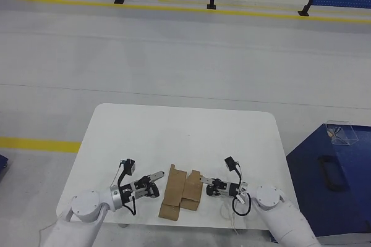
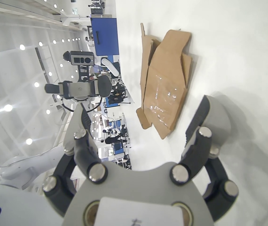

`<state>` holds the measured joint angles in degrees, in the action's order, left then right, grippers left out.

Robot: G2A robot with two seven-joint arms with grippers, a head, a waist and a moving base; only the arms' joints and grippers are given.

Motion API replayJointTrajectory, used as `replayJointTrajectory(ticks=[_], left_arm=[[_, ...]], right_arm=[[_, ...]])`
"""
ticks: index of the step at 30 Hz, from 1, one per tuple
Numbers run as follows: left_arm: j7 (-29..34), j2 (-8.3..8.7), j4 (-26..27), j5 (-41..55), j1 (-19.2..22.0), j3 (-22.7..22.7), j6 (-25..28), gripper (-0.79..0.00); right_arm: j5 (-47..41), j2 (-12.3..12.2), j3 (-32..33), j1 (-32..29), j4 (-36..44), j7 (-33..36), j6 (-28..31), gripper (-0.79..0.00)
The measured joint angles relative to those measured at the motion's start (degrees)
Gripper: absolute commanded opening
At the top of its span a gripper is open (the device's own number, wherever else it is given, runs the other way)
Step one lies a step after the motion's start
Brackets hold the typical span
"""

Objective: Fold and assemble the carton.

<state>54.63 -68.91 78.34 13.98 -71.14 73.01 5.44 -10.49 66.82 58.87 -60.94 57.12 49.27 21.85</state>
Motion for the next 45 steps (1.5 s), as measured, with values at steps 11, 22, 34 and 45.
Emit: replayJointTrajectory(ticks=[11, 22, 34, 45], left_arm=[[-1.75, -1.29, -10.81, 3.07, 5.86, -4.72, 1.81, 0.000], [-0.29, -1.72, -15.27, 6.02, 8.02, -6.10, 2.27, 0.000], [4.34, -2.01, -18.04, 11.32, 8.99, -6.99, 0.51, 0.000], [7.03, -1.93, -19.13, 16.54, 8.42, -6.14, -0.18, 0.000]], right_arm=[[0.51, 1.78, -4.19, 1.93, -2.69, -0.29, 2.53, 0.000], [-9.78, 3.57, -5.46, 4.72, -6.58, 6.28, 1.53, -0.080], [-10.35, 6.18, -9.15, 8.83, -13.15, 6.06, 2.19, -0.785], [-11.54, 8.68, -11.59, 11.14, -19.23, 5.89, 4.88, -0.785]])
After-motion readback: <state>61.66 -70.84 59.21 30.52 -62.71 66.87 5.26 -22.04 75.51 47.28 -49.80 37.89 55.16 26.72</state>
